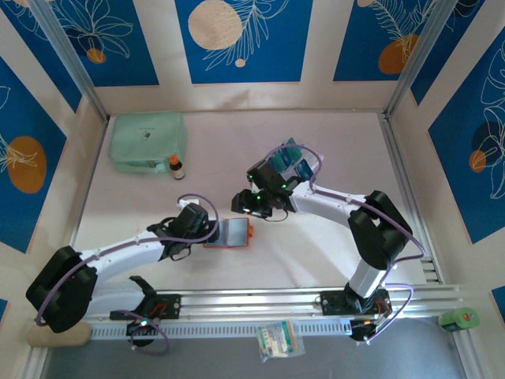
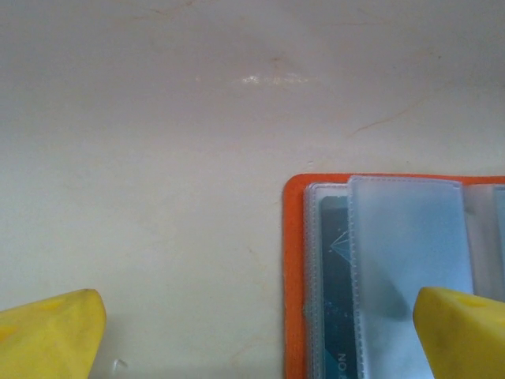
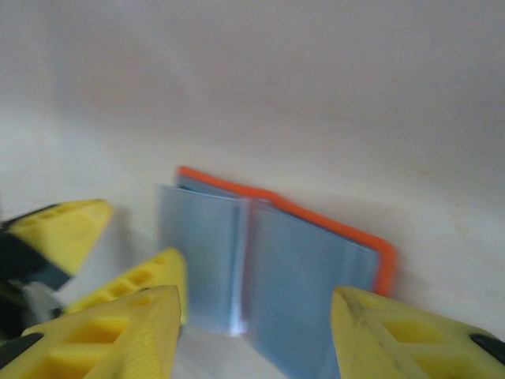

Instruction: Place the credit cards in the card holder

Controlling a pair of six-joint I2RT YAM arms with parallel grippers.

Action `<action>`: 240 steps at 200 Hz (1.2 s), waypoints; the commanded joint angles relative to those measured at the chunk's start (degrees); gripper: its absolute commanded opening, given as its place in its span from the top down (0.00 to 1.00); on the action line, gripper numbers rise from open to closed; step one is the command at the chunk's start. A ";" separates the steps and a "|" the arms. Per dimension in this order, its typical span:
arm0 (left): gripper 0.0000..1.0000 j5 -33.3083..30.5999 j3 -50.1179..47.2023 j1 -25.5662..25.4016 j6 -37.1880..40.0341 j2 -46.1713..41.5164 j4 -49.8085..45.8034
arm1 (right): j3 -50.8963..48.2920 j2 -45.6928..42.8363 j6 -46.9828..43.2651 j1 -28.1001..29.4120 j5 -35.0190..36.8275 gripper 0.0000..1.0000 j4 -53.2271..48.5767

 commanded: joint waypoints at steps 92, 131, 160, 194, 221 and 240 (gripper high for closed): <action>0.00 -0.61 0.91 0.57 0.00 1.63 -0.21 | 1.97 5.13 -6.41 5.74 15.32 0.60 -14.52; 0.00 0.77 2.02 0.52 1.27 3.29 0.49 | -0.11 3.21 -6.58 4.68 15.37 0.82 -13.98; 0.00 1.96 2.41 0.52 1.36 4.51 1.34 | -0.92 2.39 -6.93 4.05 15.40 0.95 -14.07; 0.00 2.54 2.42 0.52 1.56 5.17 1.81 | -2.15 1.13 -6.76 3.52 15.29 0.96 -14.06; 0.00 2.81 2.42 0.57 1.52 5.60 2.00 | -2.42 -0.10 -6.94 3.01 14.19 0.86 -14.20; 0.00 2.89 2.42 0.54 1.59 5.74 2.21 | -1.45 -1.96 -7.58 2.49 13.60 0.77 -15.14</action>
